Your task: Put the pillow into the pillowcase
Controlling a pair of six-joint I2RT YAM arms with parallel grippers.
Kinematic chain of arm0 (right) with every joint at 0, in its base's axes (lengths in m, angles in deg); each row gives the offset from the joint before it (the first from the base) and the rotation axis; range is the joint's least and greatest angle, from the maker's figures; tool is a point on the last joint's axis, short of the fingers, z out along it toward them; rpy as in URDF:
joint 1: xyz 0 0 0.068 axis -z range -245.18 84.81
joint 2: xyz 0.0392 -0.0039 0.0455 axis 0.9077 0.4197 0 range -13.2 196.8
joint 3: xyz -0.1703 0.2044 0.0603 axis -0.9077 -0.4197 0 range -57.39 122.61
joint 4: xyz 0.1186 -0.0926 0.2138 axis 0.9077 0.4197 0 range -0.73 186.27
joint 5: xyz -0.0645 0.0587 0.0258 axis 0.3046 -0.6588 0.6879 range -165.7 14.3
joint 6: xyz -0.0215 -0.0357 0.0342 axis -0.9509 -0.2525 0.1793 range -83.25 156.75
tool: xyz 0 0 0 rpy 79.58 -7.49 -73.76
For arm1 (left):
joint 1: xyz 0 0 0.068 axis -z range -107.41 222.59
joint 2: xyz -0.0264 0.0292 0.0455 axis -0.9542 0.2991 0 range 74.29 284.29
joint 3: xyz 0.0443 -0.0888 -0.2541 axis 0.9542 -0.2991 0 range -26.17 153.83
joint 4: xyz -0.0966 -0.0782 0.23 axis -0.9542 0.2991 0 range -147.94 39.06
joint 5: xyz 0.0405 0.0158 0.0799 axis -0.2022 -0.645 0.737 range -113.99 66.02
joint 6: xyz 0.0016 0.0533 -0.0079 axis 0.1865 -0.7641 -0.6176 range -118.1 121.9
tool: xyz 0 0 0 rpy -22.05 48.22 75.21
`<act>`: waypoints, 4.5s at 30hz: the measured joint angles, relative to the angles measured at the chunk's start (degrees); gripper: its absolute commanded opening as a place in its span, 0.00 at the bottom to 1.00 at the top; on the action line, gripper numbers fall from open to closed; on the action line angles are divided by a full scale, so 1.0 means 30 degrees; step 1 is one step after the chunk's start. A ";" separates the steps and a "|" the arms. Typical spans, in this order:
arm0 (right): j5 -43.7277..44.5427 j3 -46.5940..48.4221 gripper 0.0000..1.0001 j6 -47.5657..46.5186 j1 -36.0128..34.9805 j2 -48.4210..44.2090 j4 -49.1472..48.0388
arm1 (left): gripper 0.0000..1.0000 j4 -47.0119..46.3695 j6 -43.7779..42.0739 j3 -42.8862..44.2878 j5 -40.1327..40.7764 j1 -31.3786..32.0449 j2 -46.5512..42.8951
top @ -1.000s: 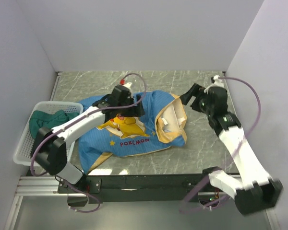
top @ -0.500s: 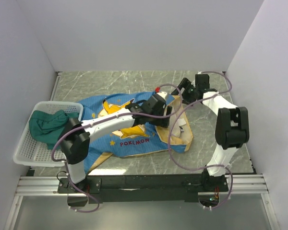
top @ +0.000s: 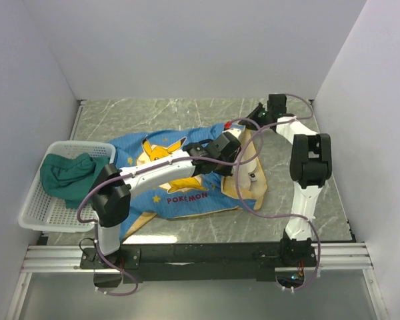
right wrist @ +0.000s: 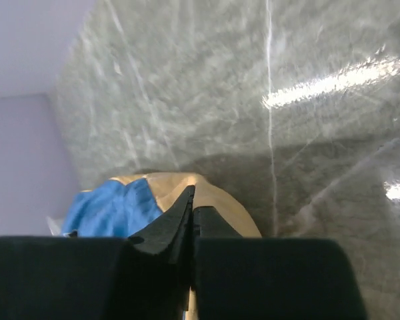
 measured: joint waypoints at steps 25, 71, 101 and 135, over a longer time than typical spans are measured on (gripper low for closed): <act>-0.2820 1.6181 0.00 0.7111 0.0780 -0.9814 0.1676 | 0.01 0.1035 -0.1829 1.4549 -0.4881 -0.8196 -0.7854; -0.0867 -0.5042 0.42 0.0452 0.2769 -1.8309 0.1443 | 0.01 -0.8976 -0.0408 -0.7337 -1.4178 -0.4736 -0.8495; 0.7883 -1.0120 0.53 -0.0087 -1.9657 -1.3442 -0.2266 | 0.64 -0.5122 0.3016 -0.8116 -0.7475 -1.7755 -0.7701; 1.0520 -2.0225 1.00 -0.1880 -1.3114 -2.7860 0.1421 | 0.97 -0.4962 0.4036 -1.8331 -0.1049 -0.7045 -1.9380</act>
